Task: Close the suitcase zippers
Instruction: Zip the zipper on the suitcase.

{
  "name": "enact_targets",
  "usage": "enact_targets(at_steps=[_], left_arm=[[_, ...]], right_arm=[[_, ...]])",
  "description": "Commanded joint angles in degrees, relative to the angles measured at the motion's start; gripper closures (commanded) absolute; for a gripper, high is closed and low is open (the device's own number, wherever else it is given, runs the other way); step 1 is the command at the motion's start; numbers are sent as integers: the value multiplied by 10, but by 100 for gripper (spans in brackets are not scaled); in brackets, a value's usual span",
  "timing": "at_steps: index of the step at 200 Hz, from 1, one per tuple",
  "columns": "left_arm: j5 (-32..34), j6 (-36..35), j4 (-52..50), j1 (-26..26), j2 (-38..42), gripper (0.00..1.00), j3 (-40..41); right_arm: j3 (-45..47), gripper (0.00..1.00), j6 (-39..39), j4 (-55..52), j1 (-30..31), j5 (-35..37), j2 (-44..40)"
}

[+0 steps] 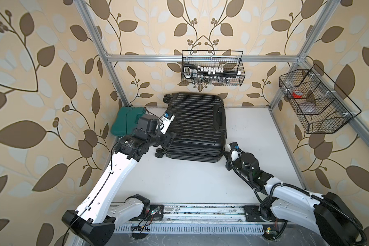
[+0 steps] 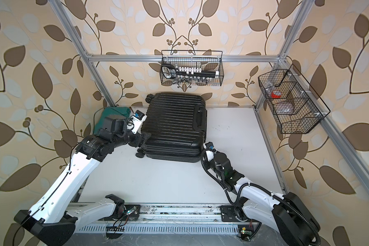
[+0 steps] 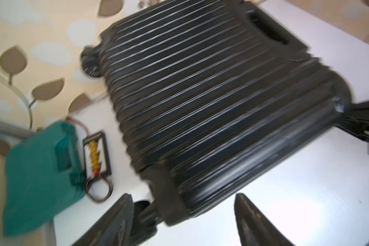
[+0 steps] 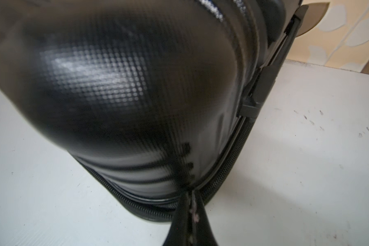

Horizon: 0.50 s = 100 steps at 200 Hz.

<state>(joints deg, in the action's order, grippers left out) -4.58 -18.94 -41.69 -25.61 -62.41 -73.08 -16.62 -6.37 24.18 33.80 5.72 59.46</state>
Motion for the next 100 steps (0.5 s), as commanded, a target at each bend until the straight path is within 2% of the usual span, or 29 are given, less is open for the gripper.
enact_targets(at_steps=[1,65,100], left_arm=[[-33,-104,34,-56,-23,19,3],[-34,-231,60,-140,-118,17,-21],[-25,-271,80,-167,-157,16,-35]], right_arm=[[-1,100,-1,-3,1,-28,-11],[3,100,-7,-7,1,-27,-18],[4,100,-9,-9,0,-28,-21]])
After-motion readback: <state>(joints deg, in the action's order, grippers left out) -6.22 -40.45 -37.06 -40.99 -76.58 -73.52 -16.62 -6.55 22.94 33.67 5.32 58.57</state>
